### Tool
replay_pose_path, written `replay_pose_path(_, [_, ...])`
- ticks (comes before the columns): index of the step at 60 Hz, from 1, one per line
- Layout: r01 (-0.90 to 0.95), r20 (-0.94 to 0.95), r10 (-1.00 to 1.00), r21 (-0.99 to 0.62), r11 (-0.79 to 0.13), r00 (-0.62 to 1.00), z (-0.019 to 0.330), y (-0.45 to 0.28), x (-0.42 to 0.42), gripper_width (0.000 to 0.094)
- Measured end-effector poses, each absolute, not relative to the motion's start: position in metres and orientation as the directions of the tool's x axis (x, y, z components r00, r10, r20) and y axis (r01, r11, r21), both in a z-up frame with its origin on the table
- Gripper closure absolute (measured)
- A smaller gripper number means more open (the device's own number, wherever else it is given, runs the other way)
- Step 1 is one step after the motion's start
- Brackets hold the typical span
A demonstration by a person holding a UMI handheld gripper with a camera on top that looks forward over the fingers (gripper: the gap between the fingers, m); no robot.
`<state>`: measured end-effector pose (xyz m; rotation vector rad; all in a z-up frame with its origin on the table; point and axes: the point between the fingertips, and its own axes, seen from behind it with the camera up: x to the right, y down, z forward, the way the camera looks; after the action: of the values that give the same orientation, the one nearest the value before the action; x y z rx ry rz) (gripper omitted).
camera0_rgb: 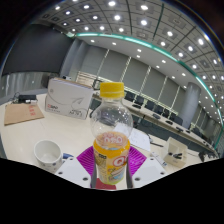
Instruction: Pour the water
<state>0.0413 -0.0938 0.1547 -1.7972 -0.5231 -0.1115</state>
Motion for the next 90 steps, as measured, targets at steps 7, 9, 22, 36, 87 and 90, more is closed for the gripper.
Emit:
replay_pose_path(7, [0.251, 0.158, 0.313, -0.926, -0.282, 0.936, 0.113, -0.088, 0.049, 0.0527])
replay_pose_path(9, [0.229, 0.133, 0.313, -0.928, -0.293, 0.940, 0.103, -0.087, 0.053, 0.0528])
replay_pose_path(22, [0.143, 0.041, 0.300, -0.934, -0.326, 0.953, 0.060, -0.081, 0.065, 0.0523])
replay_pose_path(36, [0.098, -0.010, 0.279, -0.924, -0.369, 0.960, 0.054, -0.083, 0.071, 0.0370])
replay_pose_path(87, [0.106, 0.115, 0.020, -0.818, -0.565, 0.993, 0.224, -0.352, 0.083, 0.0074])
replay_pose_path(90, [0.125, 0.135, 0.024, -0.817, -0.562, 0.991, 0.227, -0.358, 0.081, 0.0075])
